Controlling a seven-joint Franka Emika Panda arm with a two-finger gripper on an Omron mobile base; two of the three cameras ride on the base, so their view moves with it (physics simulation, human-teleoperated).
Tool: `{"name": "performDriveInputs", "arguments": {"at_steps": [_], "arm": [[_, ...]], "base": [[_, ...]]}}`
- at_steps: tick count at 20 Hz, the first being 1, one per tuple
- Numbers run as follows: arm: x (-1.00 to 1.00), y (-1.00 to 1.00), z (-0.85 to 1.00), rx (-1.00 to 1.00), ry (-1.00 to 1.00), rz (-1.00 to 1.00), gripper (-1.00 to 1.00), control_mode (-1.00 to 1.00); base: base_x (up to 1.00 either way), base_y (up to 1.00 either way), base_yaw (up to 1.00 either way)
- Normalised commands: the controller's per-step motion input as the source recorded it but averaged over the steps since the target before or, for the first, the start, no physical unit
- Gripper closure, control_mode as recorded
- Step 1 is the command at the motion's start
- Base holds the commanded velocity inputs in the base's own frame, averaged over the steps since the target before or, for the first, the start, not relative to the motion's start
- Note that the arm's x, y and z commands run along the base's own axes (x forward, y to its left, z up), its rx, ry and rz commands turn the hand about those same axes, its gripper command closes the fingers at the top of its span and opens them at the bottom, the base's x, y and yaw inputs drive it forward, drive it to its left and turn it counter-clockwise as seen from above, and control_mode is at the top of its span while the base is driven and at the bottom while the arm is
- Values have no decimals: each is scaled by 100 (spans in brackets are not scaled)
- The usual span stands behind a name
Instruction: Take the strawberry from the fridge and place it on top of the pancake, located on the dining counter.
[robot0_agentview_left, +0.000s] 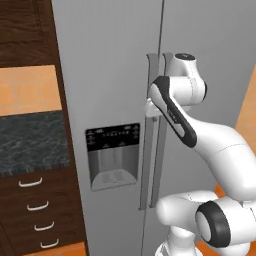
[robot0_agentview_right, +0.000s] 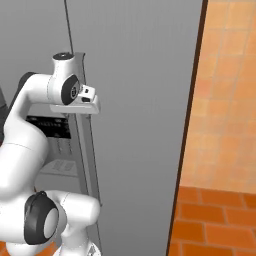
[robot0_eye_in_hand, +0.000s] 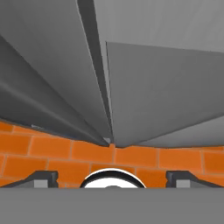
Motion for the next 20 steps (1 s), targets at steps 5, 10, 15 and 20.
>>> {"name": "performDriveInputs", "arguments": {"at_steps": [5, 10, 15, 20], "arm": [[0, 0, 0, 0, 0, 0, -100, 100], [0, 0, 0, 0, 0, 0, -100, 100], [0, 0, 0, 0, 0, 0, -100, 100], [0, 0, 0, 0, 0, 0, -100, 100]], "base": [[-8, 29, -16], [-40, 13, 0], [-44, 0, -1], [-48, 0, -2]]}}
